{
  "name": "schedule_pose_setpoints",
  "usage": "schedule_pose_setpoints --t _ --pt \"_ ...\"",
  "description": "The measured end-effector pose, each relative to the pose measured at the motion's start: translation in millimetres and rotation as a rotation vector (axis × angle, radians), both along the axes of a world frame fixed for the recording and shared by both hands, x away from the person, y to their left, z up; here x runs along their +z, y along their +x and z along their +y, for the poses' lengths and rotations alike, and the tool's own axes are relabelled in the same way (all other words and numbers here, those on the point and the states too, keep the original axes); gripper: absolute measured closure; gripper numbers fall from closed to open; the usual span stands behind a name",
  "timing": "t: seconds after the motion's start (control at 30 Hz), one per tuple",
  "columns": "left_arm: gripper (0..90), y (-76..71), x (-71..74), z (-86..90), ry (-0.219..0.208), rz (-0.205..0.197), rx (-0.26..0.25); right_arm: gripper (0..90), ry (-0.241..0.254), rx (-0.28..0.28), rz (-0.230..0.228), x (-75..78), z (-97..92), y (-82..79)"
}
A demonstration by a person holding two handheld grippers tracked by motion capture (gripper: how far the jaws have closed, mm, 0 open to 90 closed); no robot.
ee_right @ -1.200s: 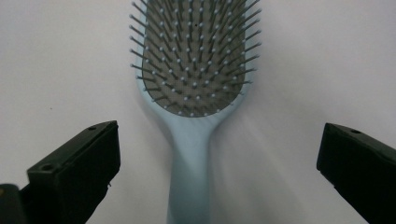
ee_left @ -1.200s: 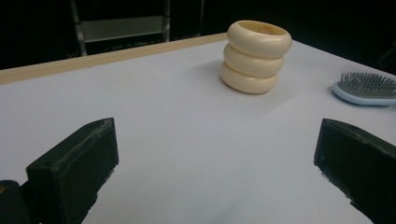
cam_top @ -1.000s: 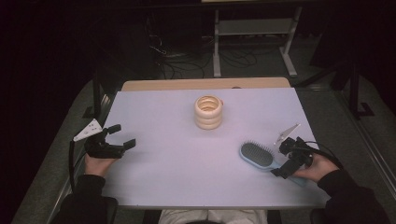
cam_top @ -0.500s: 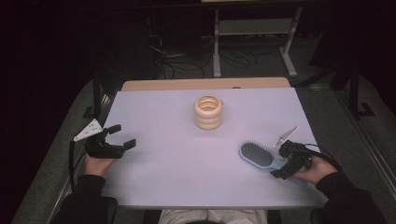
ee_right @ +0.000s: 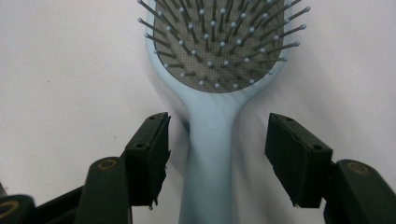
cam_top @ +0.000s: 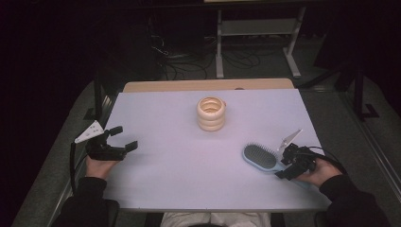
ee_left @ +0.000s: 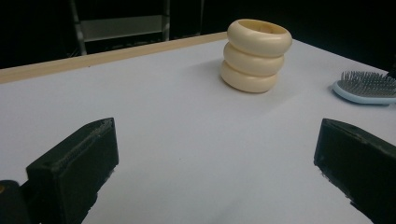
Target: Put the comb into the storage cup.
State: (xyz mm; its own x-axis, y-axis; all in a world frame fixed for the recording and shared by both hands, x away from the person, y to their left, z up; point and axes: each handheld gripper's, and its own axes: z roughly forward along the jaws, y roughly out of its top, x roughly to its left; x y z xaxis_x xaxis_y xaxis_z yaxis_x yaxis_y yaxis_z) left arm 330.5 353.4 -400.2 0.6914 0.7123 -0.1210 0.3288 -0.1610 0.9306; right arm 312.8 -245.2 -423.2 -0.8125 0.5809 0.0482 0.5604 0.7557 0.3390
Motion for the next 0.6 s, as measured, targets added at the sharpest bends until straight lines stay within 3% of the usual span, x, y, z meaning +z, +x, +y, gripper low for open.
schedule_pose_setpoints --t 0.2,0.33,0.6 --pt "0.0 0.3 -0.2 -0.2 0.001 0.002 -0.003 54.3 -0.017 -0.009 -0.012 -0.8 1.6 -0.4" --pt "0.0 0.2 -0.3 -0.4 -0.001 0.000 -0.005 65.6 0.001 -0.004 0.009 0.3 1.6 0.1" --pt "0.0 0.4 -0.3 -0.1 -0.001 0.000 -0.005 68.2 0.022 -0.011 -0.005 1.5 -0.5 -2.9"
